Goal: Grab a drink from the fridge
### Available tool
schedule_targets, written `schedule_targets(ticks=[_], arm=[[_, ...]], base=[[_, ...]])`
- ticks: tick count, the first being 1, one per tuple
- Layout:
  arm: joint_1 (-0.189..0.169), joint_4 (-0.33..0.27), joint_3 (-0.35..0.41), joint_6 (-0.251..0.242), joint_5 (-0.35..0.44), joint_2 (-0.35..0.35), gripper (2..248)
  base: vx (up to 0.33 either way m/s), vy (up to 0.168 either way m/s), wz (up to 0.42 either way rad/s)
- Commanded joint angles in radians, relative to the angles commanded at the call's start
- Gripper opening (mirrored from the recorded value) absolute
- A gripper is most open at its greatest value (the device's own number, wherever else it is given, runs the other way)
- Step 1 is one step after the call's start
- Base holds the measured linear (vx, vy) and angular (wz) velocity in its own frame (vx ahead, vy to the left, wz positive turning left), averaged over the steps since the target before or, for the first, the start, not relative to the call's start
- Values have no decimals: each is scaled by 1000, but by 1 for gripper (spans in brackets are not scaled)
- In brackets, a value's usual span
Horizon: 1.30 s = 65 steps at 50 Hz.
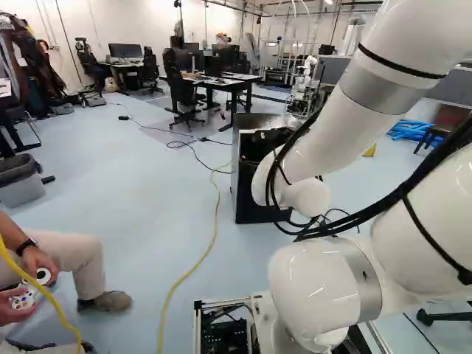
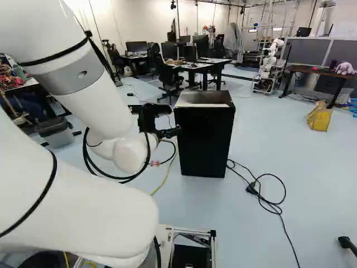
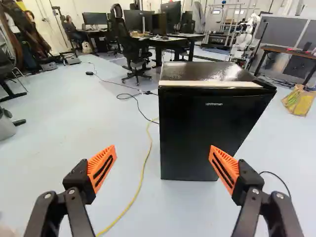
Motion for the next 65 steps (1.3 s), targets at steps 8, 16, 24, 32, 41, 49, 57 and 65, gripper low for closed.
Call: schedule_targets(ticks=[8,16,24,32,41,49,57,65], arm=[[0,0,0,0,0,0,247],[0,0,0,0,0,0,247],[0,0,0,0,0,0,247],[0,0,0,0,0,0,247],[0,0,0,0,0,0,247],[0,0,0,0,0,0,247],[0,0,0,0,0,0,247],[0,0,0,0,0,0,247]], base=[[78,79,-17],[77,82,-17],[80,83,-17],[78,81,-17],[92,89,-13],[103,81,-12],[90,44,-58],[86,20,-134]])
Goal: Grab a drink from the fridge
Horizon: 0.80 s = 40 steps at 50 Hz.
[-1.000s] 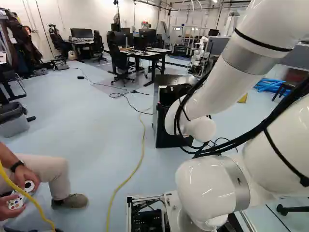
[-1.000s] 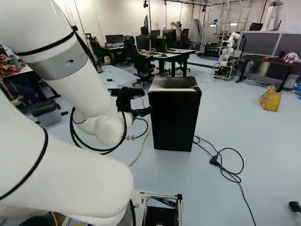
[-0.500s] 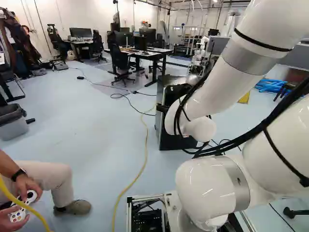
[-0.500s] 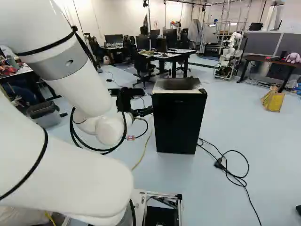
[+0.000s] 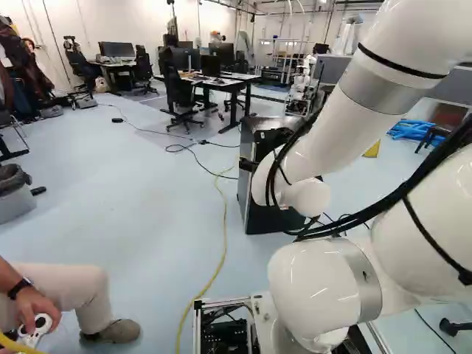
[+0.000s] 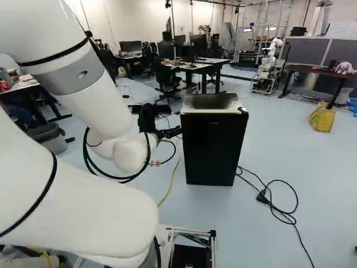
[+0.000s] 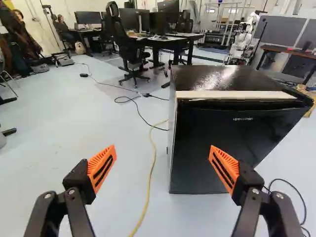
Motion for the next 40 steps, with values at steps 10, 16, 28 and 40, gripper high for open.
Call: schedule_targets(ticks=[10,16,28,40], arm=[[0,0,0,0,0,0,247],[0,0,0,0,0,0,247],[0,0,0,0,0,0,247],[1,0,0,0,0,0,247]], base=[[104,29,-95],[102,41,-17],[43,12,-3],[-4,0,2]])
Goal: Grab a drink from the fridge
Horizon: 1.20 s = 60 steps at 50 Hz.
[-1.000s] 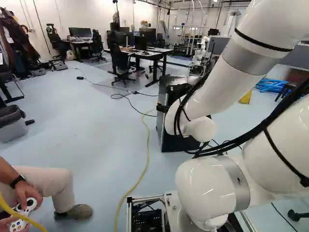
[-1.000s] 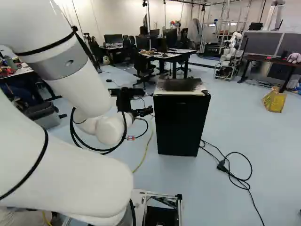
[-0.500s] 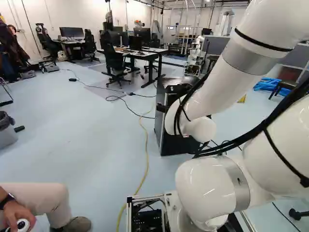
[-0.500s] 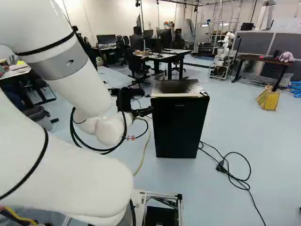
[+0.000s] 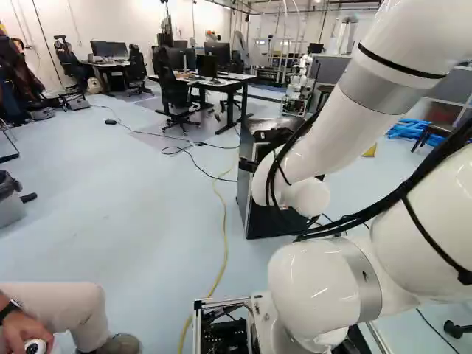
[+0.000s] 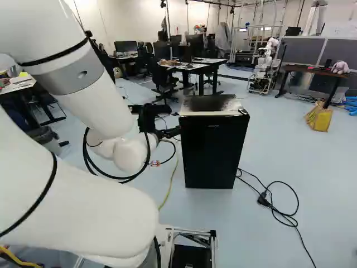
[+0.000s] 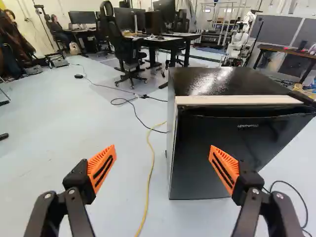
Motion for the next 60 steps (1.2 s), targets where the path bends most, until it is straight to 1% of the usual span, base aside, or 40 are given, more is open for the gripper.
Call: schedule_targets(ticks=[9,16,36,44,60], arm=[[11,19,-5,0,0,-6,247],[21,44,-22,0,1,-26,247],[44,118,-100,0,42,-165,247],[51,143,-126,0,76,-216,247],[60,190,-159,0,159,-294,247]], base=[[0,0,0],[0,0,0],[0,0,0],[0,0,0],[0,0,0]])
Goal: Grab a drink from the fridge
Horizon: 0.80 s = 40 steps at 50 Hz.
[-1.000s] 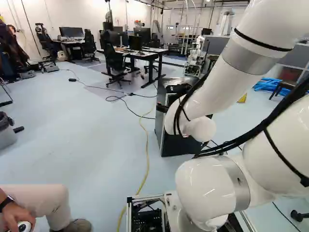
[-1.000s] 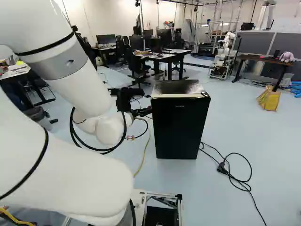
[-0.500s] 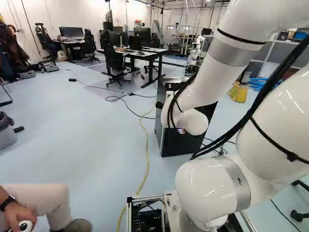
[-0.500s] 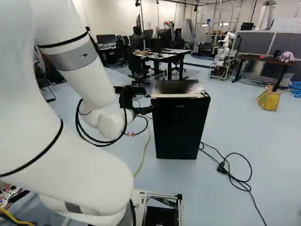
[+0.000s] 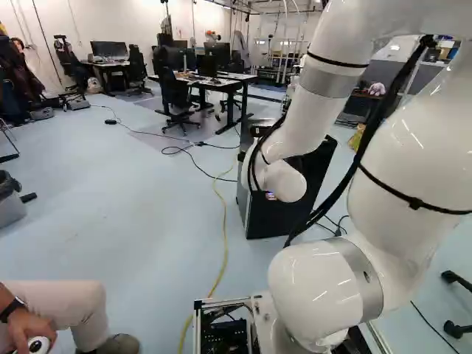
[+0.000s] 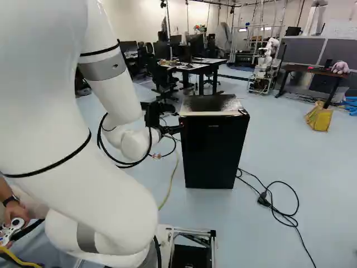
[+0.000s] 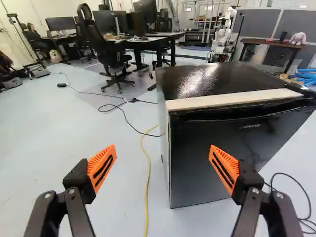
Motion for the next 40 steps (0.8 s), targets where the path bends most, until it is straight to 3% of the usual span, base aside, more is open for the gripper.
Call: schedule_targets(ticks=[40], arm=[[19,125,-52,0,179,-158,247]], base=[[0,0,0]])
